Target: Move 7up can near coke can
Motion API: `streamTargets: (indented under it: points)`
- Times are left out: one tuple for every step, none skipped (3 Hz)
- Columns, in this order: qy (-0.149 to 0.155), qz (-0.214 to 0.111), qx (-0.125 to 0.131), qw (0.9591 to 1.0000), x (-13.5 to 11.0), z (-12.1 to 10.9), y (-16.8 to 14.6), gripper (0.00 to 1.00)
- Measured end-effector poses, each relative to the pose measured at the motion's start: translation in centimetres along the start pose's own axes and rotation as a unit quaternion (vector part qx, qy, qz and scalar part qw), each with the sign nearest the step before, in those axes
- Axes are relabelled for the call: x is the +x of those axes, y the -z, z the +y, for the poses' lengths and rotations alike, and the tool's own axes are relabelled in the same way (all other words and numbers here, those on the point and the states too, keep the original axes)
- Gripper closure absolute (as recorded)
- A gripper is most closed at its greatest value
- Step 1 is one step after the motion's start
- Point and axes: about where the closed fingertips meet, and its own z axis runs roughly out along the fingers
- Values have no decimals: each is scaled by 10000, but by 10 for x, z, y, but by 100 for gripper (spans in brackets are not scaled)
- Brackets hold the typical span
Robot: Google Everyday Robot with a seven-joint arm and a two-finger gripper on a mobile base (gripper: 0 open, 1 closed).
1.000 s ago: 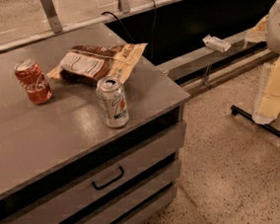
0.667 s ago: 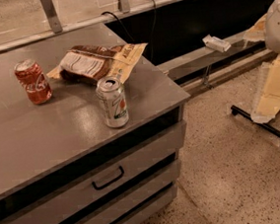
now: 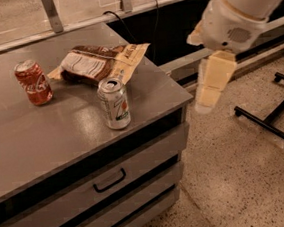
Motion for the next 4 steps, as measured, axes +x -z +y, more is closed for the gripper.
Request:
streamTargets:
  points:
    - [482,-178,-358,9980,-54,-2,-44,0]
    - [913,-345,-632,9932,-106,3,-86,0]
    - [1247,-523,-795,9876,-153,7,-118,0]
    - [1247,-523,-795,9876,-154,8,-118,0]
